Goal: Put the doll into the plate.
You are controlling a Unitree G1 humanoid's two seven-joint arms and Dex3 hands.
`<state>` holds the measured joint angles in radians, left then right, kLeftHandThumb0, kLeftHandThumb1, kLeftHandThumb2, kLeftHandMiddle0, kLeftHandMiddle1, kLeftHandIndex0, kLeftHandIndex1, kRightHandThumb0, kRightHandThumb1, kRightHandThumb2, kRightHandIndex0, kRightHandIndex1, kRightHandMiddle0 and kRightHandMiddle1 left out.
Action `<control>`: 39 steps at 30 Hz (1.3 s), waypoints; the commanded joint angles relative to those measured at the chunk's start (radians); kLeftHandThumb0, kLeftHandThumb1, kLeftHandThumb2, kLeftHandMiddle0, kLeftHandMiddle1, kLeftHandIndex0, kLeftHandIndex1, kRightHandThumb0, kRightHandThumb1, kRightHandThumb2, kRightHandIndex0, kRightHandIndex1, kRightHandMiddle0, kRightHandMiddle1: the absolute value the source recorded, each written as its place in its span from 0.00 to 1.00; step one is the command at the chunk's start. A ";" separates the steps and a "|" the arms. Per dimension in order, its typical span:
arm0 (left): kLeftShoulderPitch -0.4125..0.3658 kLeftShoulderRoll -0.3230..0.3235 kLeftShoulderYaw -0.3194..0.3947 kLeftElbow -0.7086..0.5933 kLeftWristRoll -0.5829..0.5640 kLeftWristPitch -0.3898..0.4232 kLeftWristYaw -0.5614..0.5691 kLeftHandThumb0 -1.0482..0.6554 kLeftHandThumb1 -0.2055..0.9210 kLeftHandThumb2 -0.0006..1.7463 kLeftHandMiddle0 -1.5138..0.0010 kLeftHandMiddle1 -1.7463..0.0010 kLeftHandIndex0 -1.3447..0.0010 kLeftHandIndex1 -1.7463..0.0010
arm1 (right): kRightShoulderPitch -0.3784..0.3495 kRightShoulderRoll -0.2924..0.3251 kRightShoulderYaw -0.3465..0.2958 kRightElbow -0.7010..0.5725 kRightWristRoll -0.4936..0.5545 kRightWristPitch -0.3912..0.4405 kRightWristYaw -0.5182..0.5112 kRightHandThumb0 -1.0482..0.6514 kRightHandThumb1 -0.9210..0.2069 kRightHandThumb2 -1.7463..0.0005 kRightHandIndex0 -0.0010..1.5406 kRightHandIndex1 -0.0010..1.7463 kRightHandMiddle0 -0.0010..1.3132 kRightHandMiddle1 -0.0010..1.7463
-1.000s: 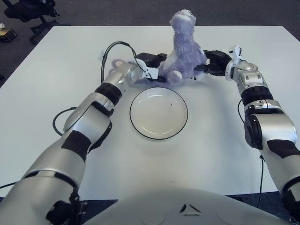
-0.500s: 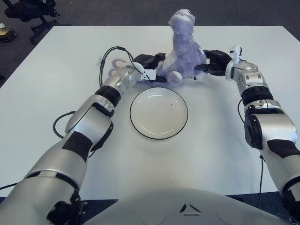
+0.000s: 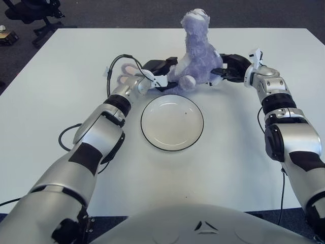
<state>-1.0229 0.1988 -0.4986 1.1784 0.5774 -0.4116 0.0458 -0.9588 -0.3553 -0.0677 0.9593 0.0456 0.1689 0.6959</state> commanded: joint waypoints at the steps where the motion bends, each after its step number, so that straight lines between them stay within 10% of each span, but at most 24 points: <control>1: 0.022 0.018 0.015 0.024 -0.014 0.052 -0.081 0.65 0.49 0.60 0.39 0.00 0.48 0.00 | 0.026 -0.009 -0.048 -0.043 0.046 0.068 -0.047 0.28 0.00 0.69 0.43 0.81 0.25 0.81; 19: 0.035 0.035 0.044 -0.016 -0.039 0.073 -0.118 0.56 0.64 0.42 0.35 0.00 0.42 0.00 | 0.070 -0.057 -0.094 -0.182 0.089 0.296 -0.157 0.13 0.00 0.46 0.51 0.27 0.27 0.41; 39: 0.037 0.039 0.044 -0.023 -0.035 0.085 -0.112 0.55 0.67 0.40 0.34 0.00 0.40 0.00 | 0.081 -0.128 -0.172 -0.175 0.160 0.348 -0.123 0.13 0.00 0.41 0.57 0.01 0.37 0.21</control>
<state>-1.0224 0.2201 -0.4478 1.1382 0.5253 -0.3505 -0.0528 -0.8866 -0.4729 -0.2350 0.7796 0.1874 0.5078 0.5659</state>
